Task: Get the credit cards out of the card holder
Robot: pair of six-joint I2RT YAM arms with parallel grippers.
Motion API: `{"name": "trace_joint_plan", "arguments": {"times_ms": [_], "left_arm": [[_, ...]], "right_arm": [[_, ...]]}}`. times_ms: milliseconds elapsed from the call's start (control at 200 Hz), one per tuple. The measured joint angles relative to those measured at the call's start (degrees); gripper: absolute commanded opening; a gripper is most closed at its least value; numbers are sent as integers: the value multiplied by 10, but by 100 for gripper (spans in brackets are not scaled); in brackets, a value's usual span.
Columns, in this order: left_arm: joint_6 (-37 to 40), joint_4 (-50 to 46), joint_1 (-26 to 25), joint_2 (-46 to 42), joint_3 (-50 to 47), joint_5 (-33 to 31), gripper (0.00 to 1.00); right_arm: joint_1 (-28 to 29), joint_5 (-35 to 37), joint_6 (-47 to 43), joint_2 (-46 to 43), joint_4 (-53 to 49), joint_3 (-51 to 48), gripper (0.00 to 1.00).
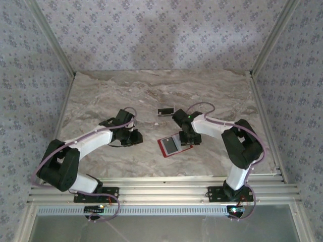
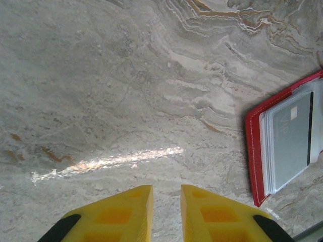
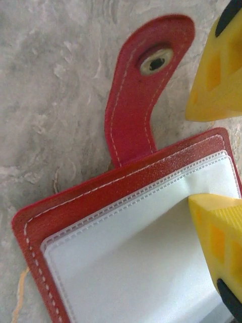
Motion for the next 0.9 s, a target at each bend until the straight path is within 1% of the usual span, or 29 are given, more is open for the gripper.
{"name": "trace_joint_plan", "arguments": {"times_ms": [160, 295, 600, 700, 899], "left_arm": [[0, 0, -5, 1, 10, 0, 22], [0, 0, -14, 10, 21, 0, 22], [1, -2, -37, 38, 42, 0, 23], [3, -3, -40, 42, 45, 0, 25], [9, -2, -42, 48, 46, 1, 25]], "right_arm": [[-6, -22, -3, -10, 21, -14, 38], [1, -36, 2, -15, 33, -19, 38], [58, -49, 76, -15, 47, -19, 38], [76, -49, 108, -15, 47, -19, 39], [109, -48, 158, -15, 56, -19, 38]]}}
